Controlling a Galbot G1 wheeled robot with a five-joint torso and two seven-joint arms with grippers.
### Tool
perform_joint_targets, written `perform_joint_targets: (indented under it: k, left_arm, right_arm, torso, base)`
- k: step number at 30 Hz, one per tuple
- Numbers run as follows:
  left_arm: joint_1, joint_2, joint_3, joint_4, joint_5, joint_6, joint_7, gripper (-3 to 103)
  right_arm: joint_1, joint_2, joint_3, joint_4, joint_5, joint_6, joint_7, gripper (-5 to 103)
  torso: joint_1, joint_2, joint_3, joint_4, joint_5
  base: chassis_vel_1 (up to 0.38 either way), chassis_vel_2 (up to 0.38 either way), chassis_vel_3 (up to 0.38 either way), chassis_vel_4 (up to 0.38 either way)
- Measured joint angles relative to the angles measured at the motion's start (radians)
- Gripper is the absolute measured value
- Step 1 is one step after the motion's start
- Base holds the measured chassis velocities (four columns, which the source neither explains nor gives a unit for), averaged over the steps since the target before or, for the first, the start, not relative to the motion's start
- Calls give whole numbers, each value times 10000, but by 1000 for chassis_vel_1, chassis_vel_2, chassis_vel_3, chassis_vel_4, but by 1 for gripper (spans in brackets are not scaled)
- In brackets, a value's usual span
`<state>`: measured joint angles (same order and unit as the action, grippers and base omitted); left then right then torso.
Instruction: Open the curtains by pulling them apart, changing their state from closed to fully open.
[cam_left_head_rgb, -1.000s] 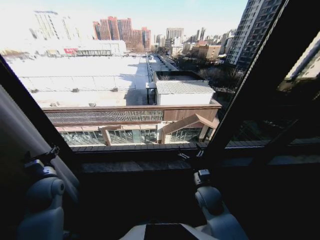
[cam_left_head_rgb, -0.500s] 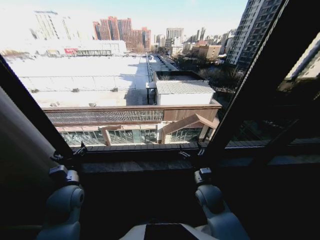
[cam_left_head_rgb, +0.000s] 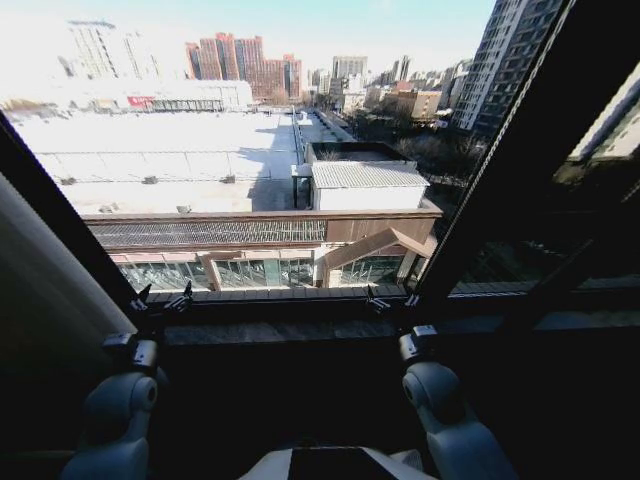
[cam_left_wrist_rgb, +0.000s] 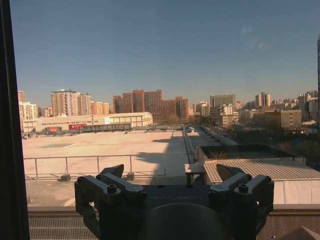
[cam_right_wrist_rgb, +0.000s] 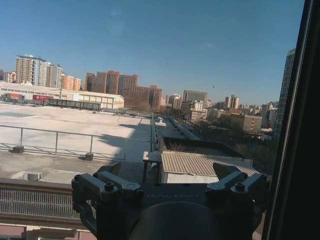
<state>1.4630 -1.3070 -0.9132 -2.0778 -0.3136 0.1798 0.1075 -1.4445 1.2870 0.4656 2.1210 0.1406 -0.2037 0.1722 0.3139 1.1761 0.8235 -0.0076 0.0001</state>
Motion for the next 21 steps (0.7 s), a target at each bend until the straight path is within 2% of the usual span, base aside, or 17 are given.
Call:
perform_joint_targets:
  k: [9,17,21]
  left_arm:
    - [28,-23,-212,146,-18,12,147,100]
    - [155,-161,-140,30,68,12,120,100]
    - [297,-204,-104,-244,105,190,73,100]
  right_arm:
    - [7,-55,84,6,-4,-43,-12,100]
    - [-24,-45,91,23,-14,-189,11,100]
    - [28,-43,94,-67,-13,-210,17,100]
  torso:
    - [1,0,0,-1,3]
    - [0,0,0,0,1]
    - [0,0,0,-1,2]
  base:
    - [-206,-204,206,202]
    - [-313,-314,318,326]
    - [-339,-341,343,351]
